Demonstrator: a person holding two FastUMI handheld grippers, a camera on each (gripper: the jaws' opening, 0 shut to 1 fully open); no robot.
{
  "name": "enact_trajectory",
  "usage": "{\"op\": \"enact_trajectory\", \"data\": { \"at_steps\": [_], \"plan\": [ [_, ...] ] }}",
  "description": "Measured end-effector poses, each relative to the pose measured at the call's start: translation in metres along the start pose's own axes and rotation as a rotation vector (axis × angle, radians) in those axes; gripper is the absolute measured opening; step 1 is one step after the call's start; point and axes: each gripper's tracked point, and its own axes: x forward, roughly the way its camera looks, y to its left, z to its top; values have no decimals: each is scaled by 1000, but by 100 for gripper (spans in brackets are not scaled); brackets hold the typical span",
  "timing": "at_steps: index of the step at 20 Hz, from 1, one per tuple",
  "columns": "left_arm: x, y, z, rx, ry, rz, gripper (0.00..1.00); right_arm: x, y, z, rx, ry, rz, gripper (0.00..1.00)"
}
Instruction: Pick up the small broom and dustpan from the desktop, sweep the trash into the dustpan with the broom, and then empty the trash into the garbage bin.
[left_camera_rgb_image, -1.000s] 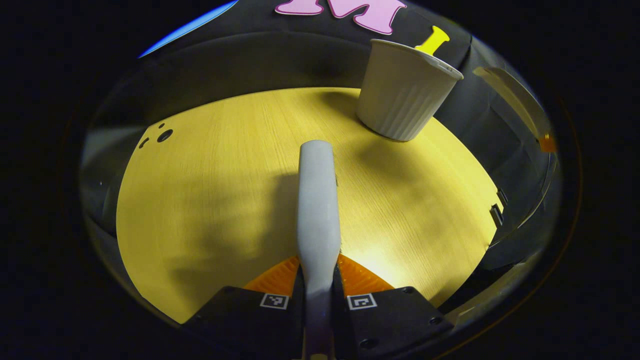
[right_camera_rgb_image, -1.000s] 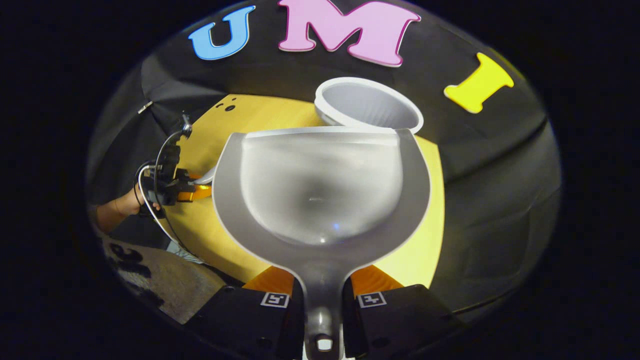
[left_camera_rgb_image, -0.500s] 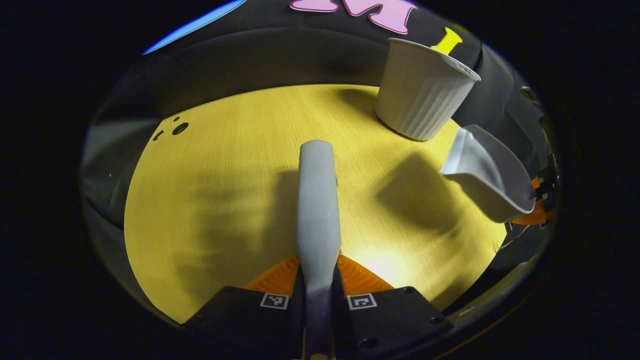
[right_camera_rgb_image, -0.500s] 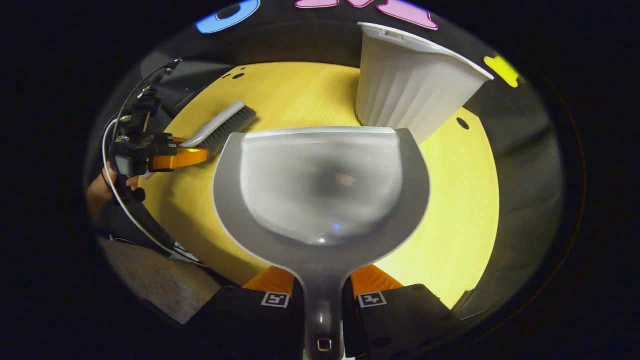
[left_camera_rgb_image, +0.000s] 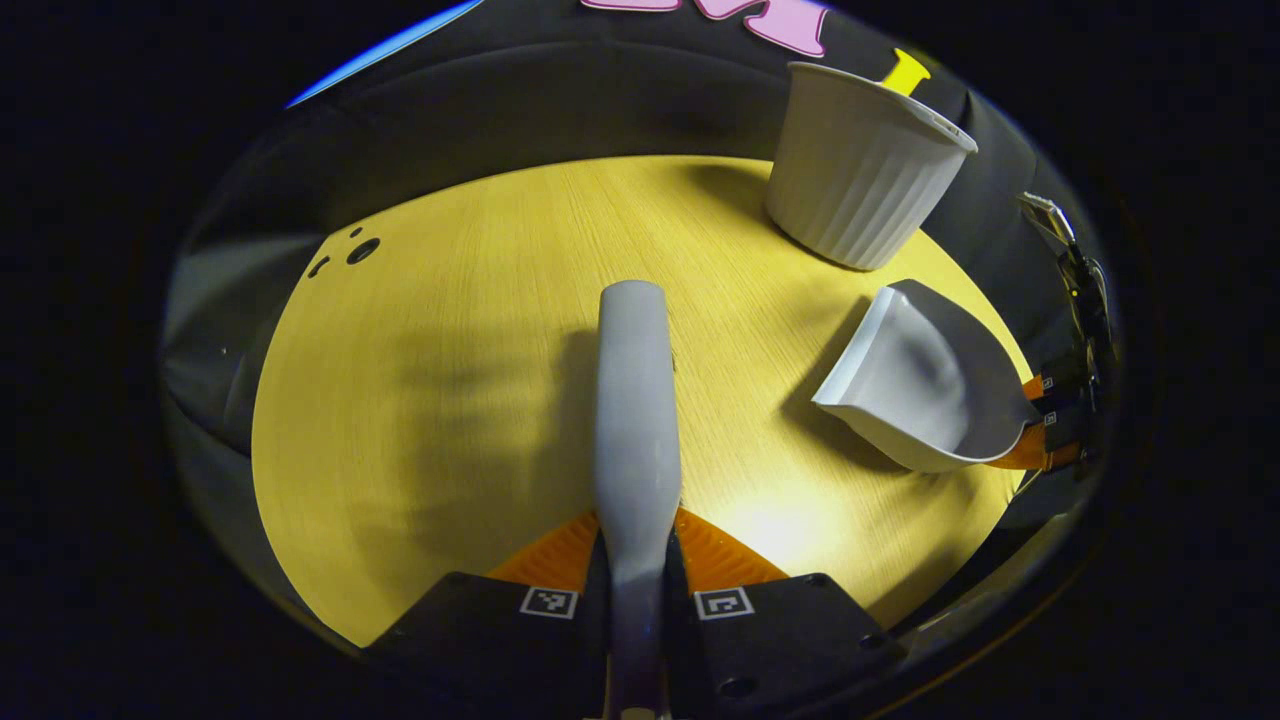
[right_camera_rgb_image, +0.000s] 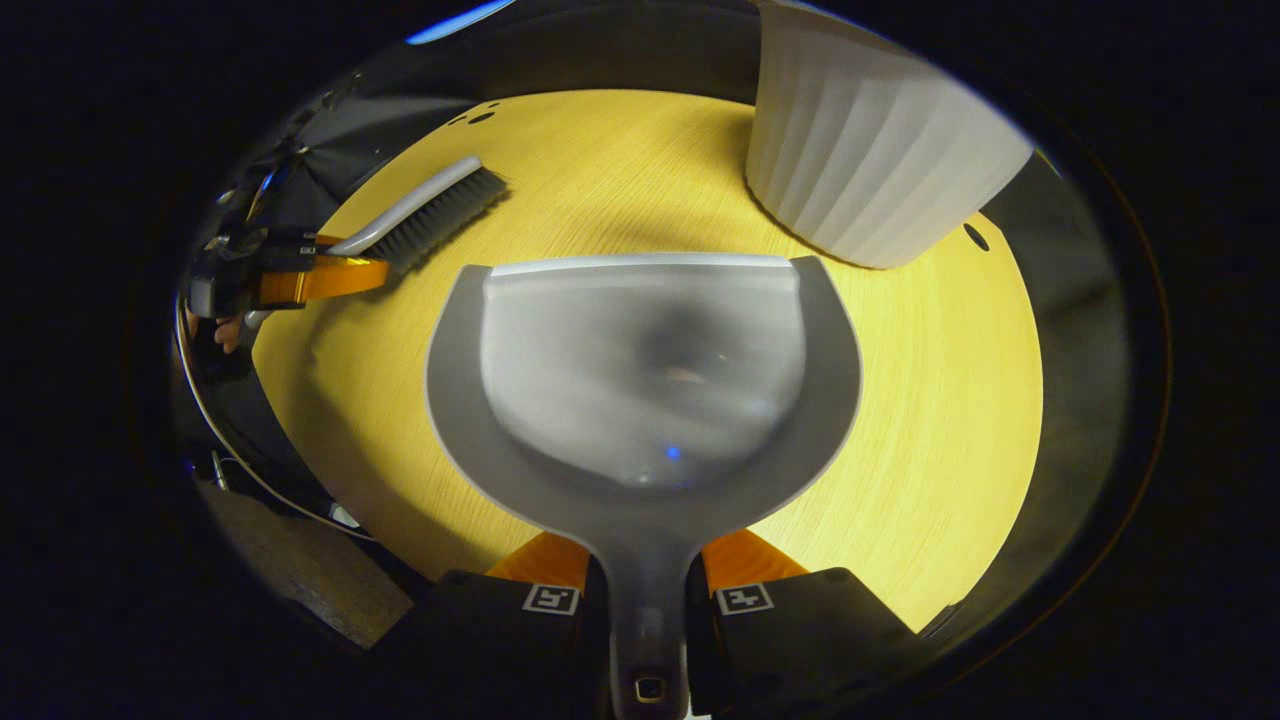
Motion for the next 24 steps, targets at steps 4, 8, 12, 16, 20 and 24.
{"op": "enact_trajectory", "data": {
  "at_steps": [4, 8, 12, 16, 20, 24],
  "plan": [
    [-1, -1, 5, 31, 3, 34, 28, 0, 0, -3, -38, 11, -1, 35],
    [-4, 2, 7, 34, 14, 58, 26, 1, -1, -4, -51, 16, -5, 36],
    [-5, 5, 11, 60, -4, 59, 41, 3, -3, -5, -53, 18, -4, 36],
    [-12, 2, 16, 82, -25, 64, 58, -4, 2, -10, -29, 13, 20, 42],
    [-43, 0, 32, 95, -117, 89, 65, -35, 1, -3, 13, -50, 19, 44],
    [-98, -6, 78, 82, -327, 104, 65, -93, 0, 25, 100, -218, 17, 44]
  ]
}}
